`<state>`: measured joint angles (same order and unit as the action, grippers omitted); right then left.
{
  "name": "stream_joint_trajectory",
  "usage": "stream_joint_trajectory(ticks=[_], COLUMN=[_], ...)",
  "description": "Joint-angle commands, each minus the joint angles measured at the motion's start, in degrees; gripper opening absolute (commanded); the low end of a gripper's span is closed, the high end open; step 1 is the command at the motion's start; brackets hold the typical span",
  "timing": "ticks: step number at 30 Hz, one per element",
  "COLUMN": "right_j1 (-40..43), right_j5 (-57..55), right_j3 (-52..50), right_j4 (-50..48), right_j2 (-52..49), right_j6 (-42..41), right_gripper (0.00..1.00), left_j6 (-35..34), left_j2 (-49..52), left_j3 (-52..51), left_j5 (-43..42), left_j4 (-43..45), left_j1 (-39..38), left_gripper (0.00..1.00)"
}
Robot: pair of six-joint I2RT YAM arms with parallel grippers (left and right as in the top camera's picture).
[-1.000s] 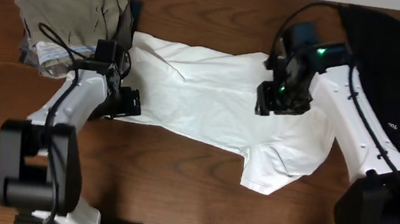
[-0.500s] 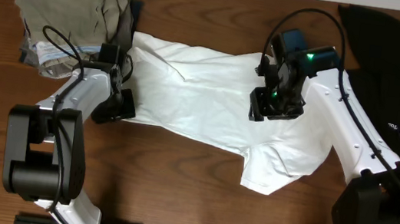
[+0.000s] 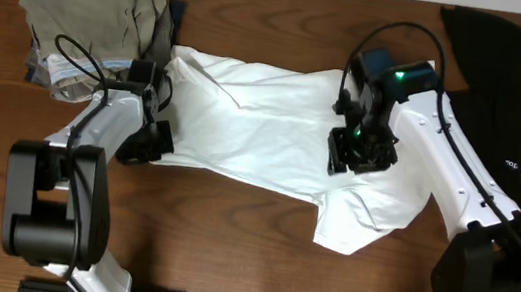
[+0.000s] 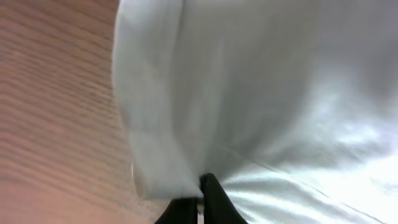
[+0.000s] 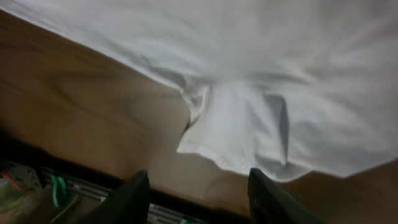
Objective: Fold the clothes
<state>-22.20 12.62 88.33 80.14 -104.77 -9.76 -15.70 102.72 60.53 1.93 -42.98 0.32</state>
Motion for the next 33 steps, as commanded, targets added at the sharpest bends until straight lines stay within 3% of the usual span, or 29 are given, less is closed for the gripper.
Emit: stream_joint_trajectory(ticks=[1, 8, 13, 20, 33], right_j1=[-2.12, -7.04, -7.78, -7.52, -5.86], right_j5=[0.39, -6.69, -7.58, -17.0, -17.51], right_j3=[-3.1, -16.06, -22.32, -28.0, -38.32], right_j4=[0.81, -2.34, -5.57, -5.05, -19.26], right_j2=[0.31, 1.03, 4.79, 11.85, 12.52], right_j6=[-5.51, -22.51, -27.82, -37.07, -40.41], right_gripper=[0.48, 0.45, 0.44, 0.5, 0.48], left_j6=[-0.72, -0.72, -0.7, -0.7, -0.68], left_j2=[-3.58, -3.74, -3.74, -3.74, -3.74], left_j3=[1.97, 1.95, 1.95, 1.95, 1.95], left_j5=[1.4, 1.79, 1.79, 1.79, 1.77], left_j4=[0.28, 2.34, 3.54, 4.17, 4.96], left_j1=[0.37, 0.9, 2.05, 3.54, 3.52], left_gripper=[0.06, 0.06, 0.06, 0.06, 0.06])
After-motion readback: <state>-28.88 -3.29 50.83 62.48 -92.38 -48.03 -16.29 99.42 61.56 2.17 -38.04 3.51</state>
